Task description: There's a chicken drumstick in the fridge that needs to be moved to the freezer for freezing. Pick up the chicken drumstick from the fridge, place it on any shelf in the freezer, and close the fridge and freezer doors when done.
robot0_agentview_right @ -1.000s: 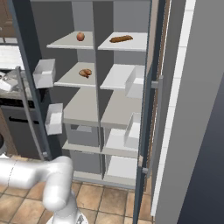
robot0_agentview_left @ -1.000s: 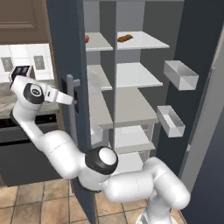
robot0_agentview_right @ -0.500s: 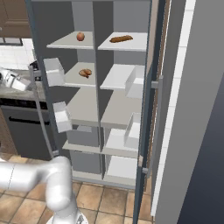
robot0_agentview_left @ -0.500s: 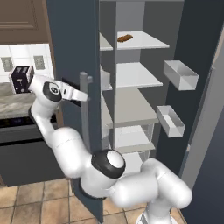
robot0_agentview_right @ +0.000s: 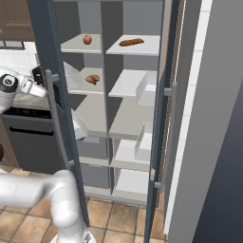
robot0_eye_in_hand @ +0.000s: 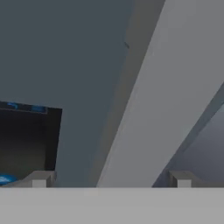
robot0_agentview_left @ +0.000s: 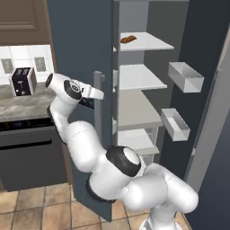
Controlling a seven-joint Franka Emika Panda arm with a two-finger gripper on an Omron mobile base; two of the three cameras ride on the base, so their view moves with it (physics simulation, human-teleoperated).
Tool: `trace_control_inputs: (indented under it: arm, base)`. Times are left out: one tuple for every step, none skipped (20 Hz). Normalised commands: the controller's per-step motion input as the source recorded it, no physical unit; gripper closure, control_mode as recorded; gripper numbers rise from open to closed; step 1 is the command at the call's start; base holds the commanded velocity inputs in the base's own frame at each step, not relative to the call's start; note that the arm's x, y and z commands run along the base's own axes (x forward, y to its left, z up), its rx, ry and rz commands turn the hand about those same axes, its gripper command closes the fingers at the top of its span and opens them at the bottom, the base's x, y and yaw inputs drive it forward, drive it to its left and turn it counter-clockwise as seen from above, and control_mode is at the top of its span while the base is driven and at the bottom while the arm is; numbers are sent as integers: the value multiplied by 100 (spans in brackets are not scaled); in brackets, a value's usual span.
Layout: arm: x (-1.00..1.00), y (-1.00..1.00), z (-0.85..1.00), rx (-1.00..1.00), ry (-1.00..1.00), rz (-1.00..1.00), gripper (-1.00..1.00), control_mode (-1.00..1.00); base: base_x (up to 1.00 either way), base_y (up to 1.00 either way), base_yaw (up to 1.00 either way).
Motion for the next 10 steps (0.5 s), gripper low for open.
trace_control_inputs:
  arm:
    - [4, -60, 19, 13, 1, 13, -100, -100]
    - [4, -68, 19, 16, 0, 14, -100, -100]
    - [4, -69, 22, 17, 0, 16, -100, -100]
    - [9, -66, 19, 17, 2, 16, -100, -100]
    - [10, -61, 18, 18, 3, 14, -100, -100]
    - [11, -56, 10, 20, 1, 13, -100, -100]
    - [2, -53, 2, 24, 0, 13, -100, -100]
    - [2, -49, 1, 22, 0, 13, -100, -100]
    - [6, -49, 4, 22, 0, 13, -100, -100]
    - [6, -49, 1, 21, 0, 13, -100, -100]
  base:
    - [0, 0, 0]
    - [0, 0, 0]
    - [0, 0, 0]
    - [0, 0, 0]
    - [0, 0, 0]
    - [0, 0, 0]
    - [0, 0, 0]
    - [0, 0, 0]
    - [0, 0, 0]
    - [0, 0, 0]
